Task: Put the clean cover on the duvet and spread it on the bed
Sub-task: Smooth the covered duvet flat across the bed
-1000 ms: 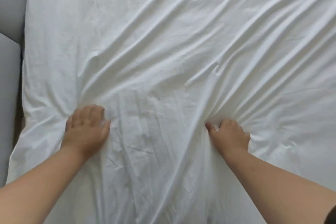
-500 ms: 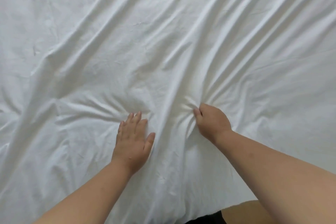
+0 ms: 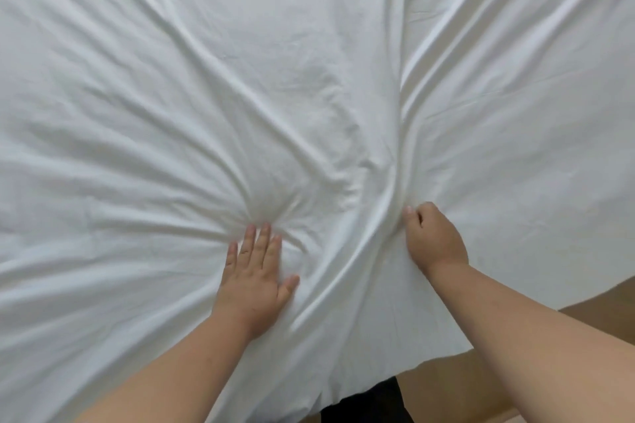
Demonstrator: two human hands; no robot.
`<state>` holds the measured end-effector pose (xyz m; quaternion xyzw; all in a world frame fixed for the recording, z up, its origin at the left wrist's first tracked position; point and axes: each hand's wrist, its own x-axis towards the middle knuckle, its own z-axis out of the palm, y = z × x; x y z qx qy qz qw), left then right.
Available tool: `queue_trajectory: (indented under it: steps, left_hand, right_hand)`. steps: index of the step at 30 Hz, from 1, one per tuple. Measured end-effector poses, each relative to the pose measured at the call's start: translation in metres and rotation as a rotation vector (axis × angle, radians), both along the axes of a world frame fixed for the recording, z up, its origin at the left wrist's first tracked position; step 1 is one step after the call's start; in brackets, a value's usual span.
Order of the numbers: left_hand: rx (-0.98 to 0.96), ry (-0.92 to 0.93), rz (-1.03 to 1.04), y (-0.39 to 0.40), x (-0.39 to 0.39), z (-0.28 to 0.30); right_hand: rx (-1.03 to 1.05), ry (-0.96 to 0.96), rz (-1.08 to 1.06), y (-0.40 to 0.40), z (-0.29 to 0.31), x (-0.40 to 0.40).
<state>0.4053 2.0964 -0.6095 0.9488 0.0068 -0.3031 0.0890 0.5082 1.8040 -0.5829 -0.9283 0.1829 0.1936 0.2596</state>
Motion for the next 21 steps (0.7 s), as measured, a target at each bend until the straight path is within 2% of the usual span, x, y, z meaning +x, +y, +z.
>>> queue_trajectory:
  steps: [3, 6, 14, 21]
  left_hand:
    - [0.008, 0.040, 0.003, 0.004, -0.004, -0.006]
    - [0.023, 0.057, 0.001, 0.003, -0.003, -0.012]
    - [0.121, 0.107, -0.033, -0.003, 0.003, -0.026]
    - [0.103, 0.044, 0.091, -0.024, -0.003, -0.014]
  right_hand:
    - [-0.190, 0.239, -0.011, -0.028, -0.006, -0.011]
    - [-0.158, 0.337, 0.025, -0.038, -0.018, -0.010]
    - [-0.122, 0.318, 0.100, -0.032, -0.039, 0.005]
    - [-0.016, 0.250, 0.138, -0.050, -0.026, -0.002]
